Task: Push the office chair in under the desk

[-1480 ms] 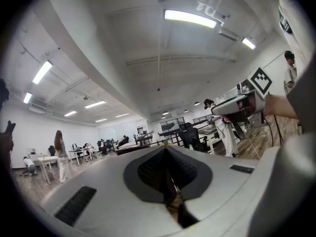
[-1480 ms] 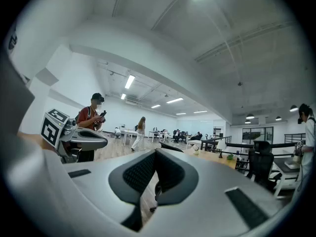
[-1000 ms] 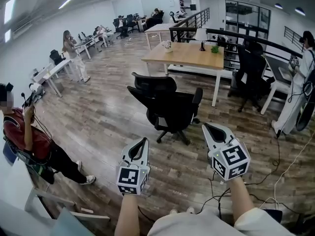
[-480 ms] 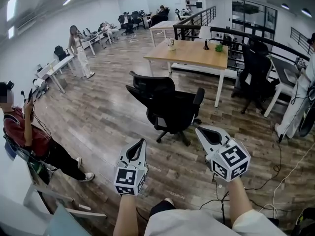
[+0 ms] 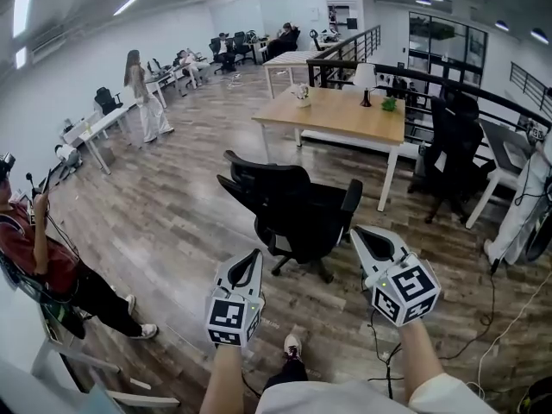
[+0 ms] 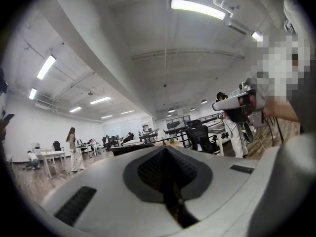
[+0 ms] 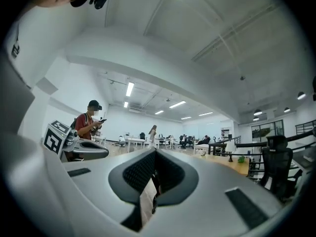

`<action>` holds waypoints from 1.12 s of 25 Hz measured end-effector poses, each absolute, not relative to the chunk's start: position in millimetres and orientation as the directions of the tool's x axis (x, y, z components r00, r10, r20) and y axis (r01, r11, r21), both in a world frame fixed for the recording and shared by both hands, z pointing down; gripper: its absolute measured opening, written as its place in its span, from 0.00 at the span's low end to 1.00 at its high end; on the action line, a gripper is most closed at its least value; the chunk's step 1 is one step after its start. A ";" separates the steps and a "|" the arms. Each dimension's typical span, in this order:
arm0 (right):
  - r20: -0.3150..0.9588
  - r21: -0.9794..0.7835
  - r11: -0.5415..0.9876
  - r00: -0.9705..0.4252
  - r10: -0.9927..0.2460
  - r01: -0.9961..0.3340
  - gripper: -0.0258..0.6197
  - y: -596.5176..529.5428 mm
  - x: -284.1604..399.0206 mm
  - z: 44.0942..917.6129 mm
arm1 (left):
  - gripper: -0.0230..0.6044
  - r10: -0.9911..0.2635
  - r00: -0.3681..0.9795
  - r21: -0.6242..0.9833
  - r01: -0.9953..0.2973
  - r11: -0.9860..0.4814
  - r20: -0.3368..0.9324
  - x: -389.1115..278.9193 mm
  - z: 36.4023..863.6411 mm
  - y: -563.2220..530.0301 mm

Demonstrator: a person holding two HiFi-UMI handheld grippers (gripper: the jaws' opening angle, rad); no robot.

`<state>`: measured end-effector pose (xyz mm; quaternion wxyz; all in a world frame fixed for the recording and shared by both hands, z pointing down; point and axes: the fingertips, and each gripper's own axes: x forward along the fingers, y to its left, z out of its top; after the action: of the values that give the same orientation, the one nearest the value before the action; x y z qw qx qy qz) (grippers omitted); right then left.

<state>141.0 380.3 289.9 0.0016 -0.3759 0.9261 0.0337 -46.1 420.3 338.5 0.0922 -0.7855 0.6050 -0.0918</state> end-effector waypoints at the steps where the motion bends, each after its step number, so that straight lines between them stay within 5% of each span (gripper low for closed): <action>1: -0.029 0.065 0.717 -0.719 -0.694 -0.694 0.08 368.6 135.6 288.8 | 0.07 -0.967 0.253 -0.255 -0.934 -0.252 0.030 -50.8 337.4 406.4; 23: 0.064 0.037 0.669 -0.667 -0.743 -0.742 0.08 172.9 46.2 318.4 | 0.07 -0.968 0.233 -0.203 -0.947 -0.248 0.094 -148.1 356.0 210.3; 28: 0.108 0.017 0.689 -0.683 -0.722 -0.725 0.25 152.0 21.9 333.3 | 0.16 -0.967 0.228 -0.170 -0.954 -0.246 0.117 -176.0 370.1 185.0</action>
<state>21.9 152.0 333.3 -0.0533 -0.3944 0.9173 -0.0134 -176.0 185.0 370.1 0.0310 -0.7830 0.6132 -0.0991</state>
